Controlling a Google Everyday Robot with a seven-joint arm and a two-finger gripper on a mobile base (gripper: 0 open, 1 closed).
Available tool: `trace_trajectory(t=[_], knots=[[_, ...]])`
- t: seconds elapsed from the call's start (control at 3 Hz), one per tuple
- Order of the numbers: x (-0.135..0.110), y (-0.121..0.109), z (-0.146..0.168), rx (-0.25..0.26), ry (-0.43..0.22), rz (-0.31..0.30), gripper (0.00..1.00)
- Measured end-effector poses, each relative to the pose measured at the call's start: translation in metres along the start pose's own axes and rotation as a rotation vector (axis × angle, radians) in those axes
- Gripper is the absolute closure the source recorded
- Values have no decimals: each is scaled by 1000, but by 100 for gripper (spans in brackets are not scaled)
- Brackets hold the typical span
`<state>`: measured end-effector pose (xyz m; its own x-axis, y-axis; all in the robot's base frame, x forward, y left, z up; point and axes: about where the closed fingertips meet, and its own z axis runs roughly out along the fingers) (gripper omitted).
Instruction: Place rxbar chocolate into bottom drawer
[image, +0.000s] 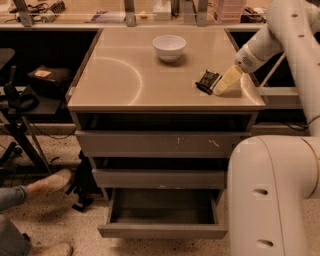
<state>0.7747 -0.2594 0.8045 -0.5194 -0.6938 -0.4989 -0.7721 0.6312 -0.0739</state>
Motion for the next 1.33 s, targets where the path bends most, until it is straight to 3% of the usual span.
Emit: trace_trajectory(t=[0.67, 1.0, 1.33], knots=[[-6, 6, 8, -21, -7, -9, 0], [-5, 20, 21, -89, -8, 21, 0], [-5, 20, 21, -89, -8, 21, 0]])
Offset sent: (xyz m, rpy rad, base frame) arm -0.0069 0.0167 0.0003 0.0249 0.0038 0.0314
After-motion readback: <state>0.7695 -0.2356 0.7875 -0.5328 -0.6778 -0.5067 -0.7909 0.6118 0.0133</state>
